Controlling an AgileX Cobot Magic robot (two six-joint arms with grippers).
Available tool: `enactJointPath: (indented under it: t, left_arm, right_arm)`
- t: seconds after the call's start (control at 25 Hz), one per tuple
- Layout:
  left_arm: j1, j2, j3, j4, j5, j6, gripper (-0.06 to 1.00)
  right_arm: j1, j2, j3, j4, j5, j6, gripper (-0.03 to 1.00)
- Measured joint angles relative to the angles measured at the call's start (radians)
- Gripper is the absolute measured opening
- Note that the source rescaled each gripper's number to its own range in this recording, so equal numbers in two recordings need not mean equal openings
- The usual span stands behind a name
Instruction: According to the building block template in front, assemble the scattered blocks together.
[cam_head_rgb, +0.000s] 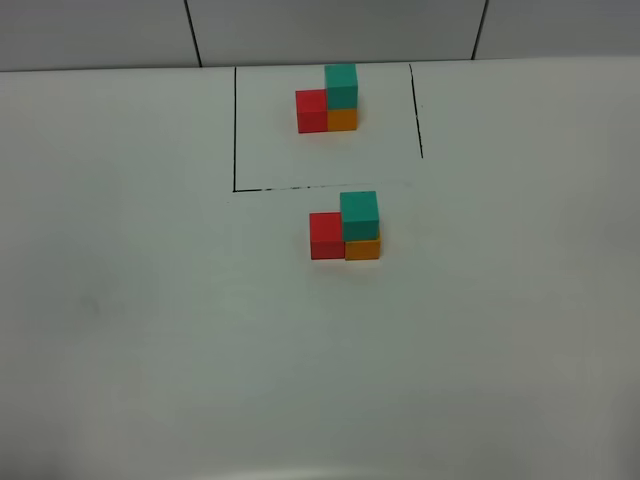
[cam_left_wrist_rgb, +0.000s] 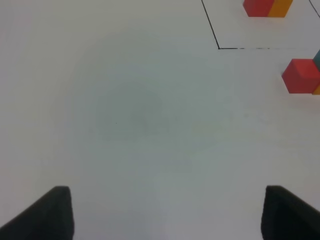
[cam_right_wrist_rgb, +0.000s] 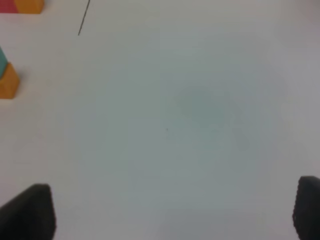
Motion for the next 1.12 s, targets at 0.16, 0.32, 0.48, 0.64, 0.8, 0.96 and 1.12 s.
enactJointPath:
  t: [0.16,0.32,0.48,0.64,0.8,0.96,1.12]
  left_arm:
    - [0.000,0.000,0.000,0.000,0.000,0.000,0.66]
    - [0.000,0.000,0.000,0.000,0.000,0.000,0.66]
    - [0.000,0.000,0.000,0.000,0.000,0.000,0.66]
    - [0.000,0.000,0.000,0.000,0.000,0.000,0.66]
    - [0.000,0.000,0.000,0.000,0.000,0.000,0.66]
    - [0.000,0.000,0.000,0.000,0.000,0.000,0.66]
    - [0.000,0.000,0.000,0.000,0.000,0.000,0.66]
  right_arm:
    - [0.000,-0.064,0.000,-0.009,0.017,0.001,0.92]
    - [0.000,-0.105,0.047,-0.012,0.024,0.014,0.92]
    - [0.000,-0.126,0.068,-0.019,0.044,0.022,0.91]
    - [0.000,-0.126,0.068,-0.019,0.044,0.024,0.89]
    - [0.000,-0.126,0.068,-0.019,0.045,0.025,0.87]
    - [0.000,-0.126,0.068,-0.024,0.045,0.039,0.86]
    - [0.000,-0.126,0.068,-0.036,0.045,0.051,0.84]
